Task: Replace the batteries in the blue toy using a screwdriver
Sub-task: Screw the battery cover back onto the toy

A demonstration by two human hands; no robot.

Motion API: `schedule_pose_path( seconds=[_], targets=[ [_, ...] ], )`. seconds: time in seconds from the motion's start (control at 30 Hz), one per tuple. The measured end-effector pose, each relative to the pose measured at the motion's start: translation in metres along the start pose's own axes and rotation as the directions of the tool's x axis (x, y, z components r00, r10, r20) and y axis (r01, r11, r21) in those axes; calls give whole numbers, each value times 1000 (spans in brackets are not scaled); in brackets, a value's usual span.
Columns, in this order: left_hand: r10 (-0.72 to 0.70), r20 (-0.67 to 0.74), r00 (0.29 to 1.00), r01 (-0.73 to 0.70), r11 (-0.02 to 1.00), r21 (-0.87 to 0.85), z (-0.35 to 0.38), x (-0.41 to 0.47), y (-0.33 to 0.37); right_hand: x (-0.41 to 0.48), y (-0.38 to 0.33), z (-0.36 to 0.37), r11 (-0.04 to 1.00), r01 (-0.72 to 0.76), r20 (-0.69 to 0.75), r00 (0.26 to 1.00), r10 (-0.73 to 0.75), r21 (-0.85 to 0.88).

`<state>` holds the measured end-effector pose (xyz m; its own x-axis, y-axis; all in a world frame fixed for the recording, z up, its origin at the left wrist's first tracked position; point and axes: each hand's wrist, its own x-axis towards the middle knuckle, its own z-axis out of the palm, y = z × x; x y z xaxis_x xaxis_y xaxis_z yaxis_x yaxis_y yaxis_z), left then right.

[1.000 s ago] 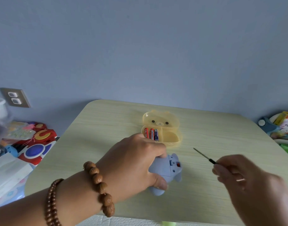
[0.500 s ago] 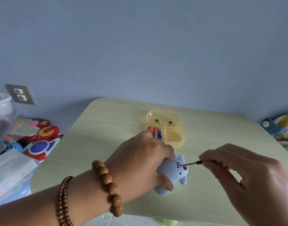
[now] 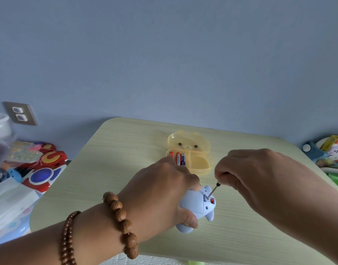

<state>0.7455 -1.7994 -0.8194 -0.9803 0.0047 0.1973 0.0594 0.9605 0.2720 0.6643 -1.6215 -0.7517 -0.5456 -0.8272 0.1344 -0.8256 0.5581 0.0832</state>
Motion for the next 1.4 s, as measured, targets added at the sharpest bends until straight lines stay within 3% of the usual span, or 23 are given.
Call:
schedule_pose_path(
  seconds=[0.23,0.33,0.57,0.87,1.03,1.27,1.4],
  targets=[
    [0,5,1000,0,1000,5,1,2,1,14,-10,-10,986,28,155,988,-2,-164],
    [11,5,1000,-11,1000,-1,2,2,1,16,-8,-2,976,14,123,992,13,-216],
    [18,8,1000,-18,1000,-2,4,4,-2,1,-6,-2,1000,-27,172,985,26,5],
    [42,40,998,-43,999,22,4,3,0,10,-1,13,989,-8,123,992,26,-144],
    [38,32,999,-37,999,-28,4,3,-3,3,-3,4,998,-50,177,983,42,43],
    [38,36,999,-37,999,-18,3,3,0,14,-2,8,988,-37,117,992,55,-152],
    [29,35,999,-28,999,-32,3,3,-2,6,-4,4,999,-44,167,985,39,25]
  ],
)
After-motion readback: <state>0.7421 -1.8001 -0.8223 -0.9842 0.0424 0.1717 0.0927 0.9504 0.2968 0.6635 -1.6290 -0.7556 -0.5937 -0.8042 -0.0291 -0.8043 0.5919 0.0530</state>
